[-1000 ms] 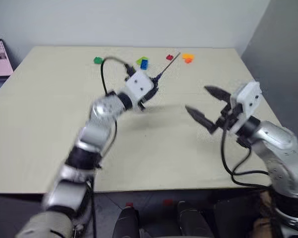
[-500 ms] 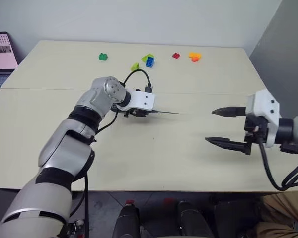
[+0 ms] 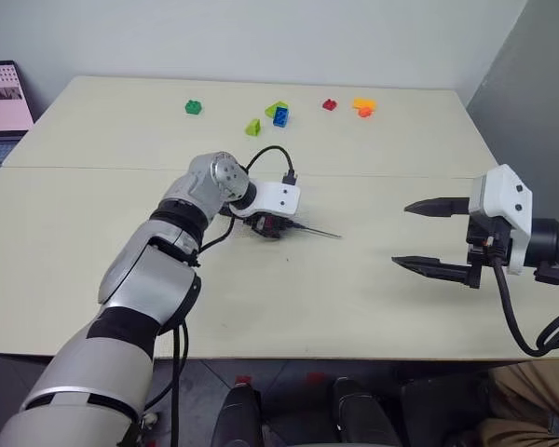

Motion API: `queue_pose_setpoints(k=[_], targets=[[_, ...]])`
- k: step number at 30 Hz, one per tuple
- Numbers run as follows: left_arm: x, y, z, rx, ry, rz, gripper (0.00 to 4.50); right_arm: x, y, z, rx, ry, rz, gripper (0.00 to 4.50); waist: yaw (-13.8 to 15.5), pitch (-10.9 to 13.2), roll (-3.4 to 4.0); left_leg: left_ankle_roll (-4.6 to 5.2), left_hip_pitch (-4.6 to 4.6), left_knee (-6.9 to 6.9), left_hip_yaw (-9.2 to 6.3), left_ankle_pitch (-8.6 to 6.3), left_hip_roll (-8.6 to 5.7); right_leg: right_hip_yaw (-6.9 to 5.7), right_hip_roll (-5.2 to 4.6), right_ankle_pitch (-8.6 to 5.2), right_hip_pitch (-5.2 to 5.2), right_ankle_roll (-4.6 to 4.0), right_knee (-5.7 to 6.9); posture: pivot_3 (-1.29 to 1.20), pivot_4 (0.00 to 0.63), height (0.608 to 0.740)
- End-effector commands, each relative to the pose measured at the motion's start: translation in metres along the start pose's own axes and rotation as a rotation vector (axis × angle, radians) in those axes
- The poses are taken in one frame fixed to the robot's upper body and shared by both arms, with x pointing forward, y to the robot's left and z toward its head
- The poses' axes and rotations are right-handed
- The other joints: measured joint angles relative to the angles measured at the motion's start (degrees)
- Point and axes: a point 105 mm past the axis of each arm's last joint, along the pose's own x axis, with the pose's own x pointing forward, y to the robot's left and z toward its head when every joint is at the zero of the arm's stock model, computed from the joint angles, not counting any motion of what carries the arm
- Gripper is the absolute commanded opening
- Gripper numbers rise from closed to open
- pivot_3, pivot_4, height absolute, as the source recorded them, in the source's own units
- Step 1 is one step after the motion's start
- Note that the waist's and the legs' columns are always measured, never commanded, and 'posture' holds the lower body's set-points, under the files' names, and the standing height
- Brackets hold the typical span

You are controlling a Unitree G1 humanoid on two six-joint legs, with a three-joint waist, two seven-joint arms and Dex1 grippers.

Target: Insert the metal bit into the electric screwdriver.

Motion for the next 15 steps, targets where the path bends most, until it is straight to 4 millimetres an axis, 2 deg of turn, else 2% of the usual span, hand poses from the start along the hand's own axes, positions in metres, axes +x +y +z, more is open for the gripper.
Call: queue_pose_setpoints(k=[1,2,4,7,10,13,15], targets=[[-0.052,0.026,0.016,-0.063,-0.156,0.118,4.4,-0.003,-0.006,0.004,-0.039,-0.008,-0.026,4.31,-0.15,0.0,0.0,0.0,0.0,0.0,0.0,0.0,0.01,0.0,0.01,0.0,0.0,0.0,0.03,0.0,0.15,0.74],[-0.058,0.027,0.017,-0.074,-0.179,0.125,4.4,-0.004,-0.007,0.004,-0.04,-0.006,-0.027,4.31,-0.24,0.0,0.0,0.0,0.01,0.0,-0.01,0.0,0.02,-0.01,0.01,0.01,0.0,-0.01,0.05,0.0,0.15,0.74],[-0.082,0.025,0.014,-0.097,-0.252,0.155,4.4,-0.004,-0.009,0.002,-0.039,-0.007,-0.029,4.31,-0.32,0.0,0.01,0.0,0.03,0.0,-0.03,0.0,0.03,-0.04,0.02,0.01,0.01,-0.02,0.09,0.0,0.15,0.74],[-0.12,0.01,-0.005,-0.182,-0.301,0.184,4.4,-0.005,-0.012,-0.003,-0.037,-0.004,-0.026,4.31,-0.82,0.0,0.03,0.0,0.05,0.0,-0.04,0.0,0.05,-0.06,0.02,0.12,0.03,-0.2,0.1,0.0,0.15,0.74],[-0.145,-0.014,-0.027,-0.264,-0.281,0.225,4.4,-0.008,-0.015,-0.006,-0.07,-0.018,-0.031,4.31,-1.34,0.0,0.07,0.0,0.13,-0.02,-0.04,0.0,0.09,-0.07,0.03,0.12,0.07,-0.21,0.19,0.0,0.15,0.74],[-0.164,-0.046,-0.051,-0.365,-0.23,0.241,4.4,-0.014,-0.015,-0.013,-0.055,-0.021,-0.003,4.31,-1.41,0.01,0.09,0.0,0.14,0.02,-0.1,0.01,0.1,-0.12,0.04,0.12,0.07,-0.21,0.25,0.0,0.15,0.74],[-0.17,-0.063,-0.063,-0.418,-0.193,0.265,4.4,-0.017,-0.018,-0.016,-0.038,-0.023,0.005,4.31,-1.39,0.02,0.09,0.0,0.15,0.07,-0.14,0.01,0.13,-0.16,0.04,0.12,0.1,-0.22,0.27,0.0,0.15,0.74]])
